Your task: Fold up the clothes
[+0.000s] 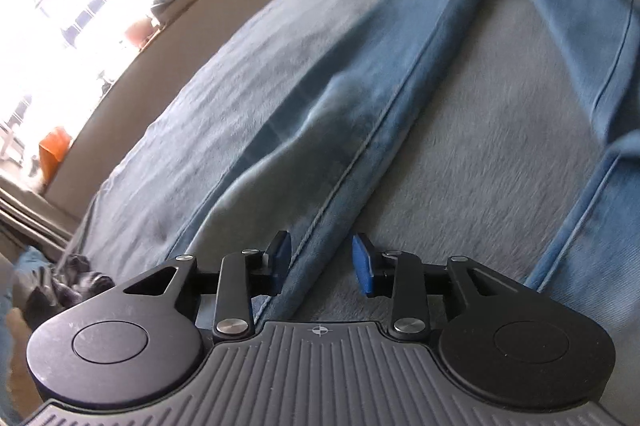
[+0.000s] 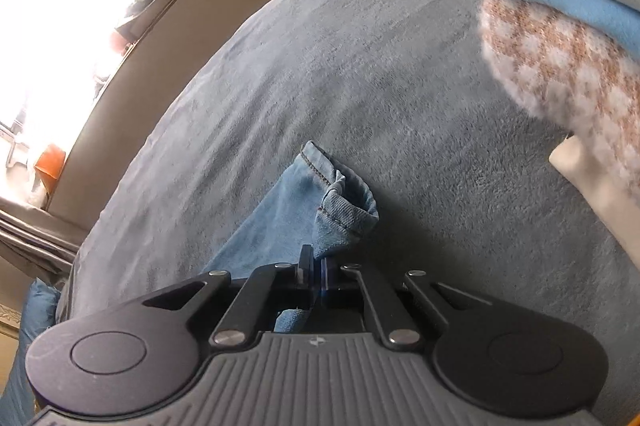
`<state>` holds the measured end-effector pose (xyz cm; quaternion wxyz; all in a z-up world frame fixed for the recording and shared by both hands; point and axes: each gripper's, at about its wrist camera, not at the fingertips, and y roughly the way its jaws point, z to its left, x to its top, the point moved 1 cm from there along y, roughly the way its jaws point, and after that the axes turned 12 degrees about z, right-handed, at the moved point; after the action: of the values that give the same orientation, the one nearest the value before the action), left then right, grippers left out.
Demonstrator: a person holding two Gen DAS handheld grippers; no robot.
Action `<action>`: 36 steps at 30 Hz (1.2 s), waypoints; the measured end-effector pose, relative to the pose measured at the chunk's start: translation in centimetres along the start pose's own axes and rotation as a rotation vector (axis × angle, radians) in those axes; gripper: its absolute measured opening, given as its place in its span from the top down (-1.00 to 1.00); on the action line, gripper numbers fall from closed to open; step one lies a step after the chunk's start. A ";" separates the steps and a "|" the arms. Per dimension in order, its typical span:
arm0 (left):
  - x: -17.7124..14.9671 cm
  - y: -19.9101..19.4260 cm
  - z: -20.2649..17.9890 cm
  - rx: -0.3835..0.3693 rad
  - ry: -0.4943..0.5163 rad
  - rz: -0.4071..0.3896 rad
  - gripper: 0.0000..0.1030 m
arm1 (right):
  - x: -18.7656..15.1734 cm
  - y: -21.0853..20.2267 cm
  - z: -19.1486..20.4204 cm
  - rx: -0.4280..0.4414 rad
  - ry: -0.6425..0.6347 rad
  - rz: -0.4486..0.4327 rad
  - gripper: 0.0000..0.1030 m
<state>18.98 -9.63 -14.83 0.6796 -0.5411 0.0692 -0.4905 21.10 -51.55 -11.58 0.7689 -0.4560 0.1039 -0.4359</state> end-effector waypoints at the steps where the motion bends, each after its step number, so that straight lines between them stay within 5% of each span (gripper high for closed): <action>1: 0.1 0.1 0.2 -0.006 -0.008 0.002 0.34 | 0.1 0.1 0.0 0.000 0.001 0.001 0.95; 4: 0.4 0.4 0.7 -0.022 -0.031 0.009 0.41 | 0.3 0.5 -0.1 -0.001 -0.011 0.001 0.95; 6: 0.6 0.6 1.0 -0.033 -0.047 0.013 0.76 | 0.4 0.6 0.3 0.007 -0.029 -0.004 0.95; 9: 0.9 0.9 1.5 -0.050 -0.070 0.020 1.00 | 1.0 -0.3 1.4 0.054 -0.069 -0.015 0.95; 15: 0.2 -1.4 1.4 -0.118 -0.065 -0.012 1.00 | 0.7 -2.1 2.1 0.032 -0.164 -0.061 0.95; 19: -0.2 1.1 0.6 -0.154 -0.078 0.048 1.00 | -0.2 1.8 -1.1 -0.137 -0.125 0.037 0.91; 21: 0.0 1.2 0.5 -0.164 -0.114 0.051 0.99 | -0.4 2.1 -2.4 -0.104 -0.062 0.034 0.90; 23: 0.0 1.0 1.1 -0.196 -0.152 0.051 0.95 | -0.5 1.9 -3.0 -0.085 -0.024 0.028 0.79; 25: 0.0 0.7 1.7 -0.230 -0.185 0.049 0.91 | -0.4 1.3 -2.7 -0.120 -0.039 0.007 0.46; 28: -0.2 0.0 2.5 -0.277 -0.223 0.039 0.87 | -0.4 -0.4 -2.0 -0.203 -0.044 -0.080 0.30; 33: -0.3 -1.9 3.3 -0.316 -0.249 -0.021 0.86 | -2.3 -2.9 1.7 -0.176 -0.224 -0.167 0.30; 36: 0.0 -0.9 3.3 -0.316 -0.268 0.016 0.86 | -3.9 -2.1 6.4 -0.100 -0.479 -0.086 0.30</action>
<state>20.47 -7.35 -12.75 0.5931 -0.7009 0.0584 -0.3917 21.16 -45.12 -7.28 0.7288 -0.5880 -0.0794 -0.3418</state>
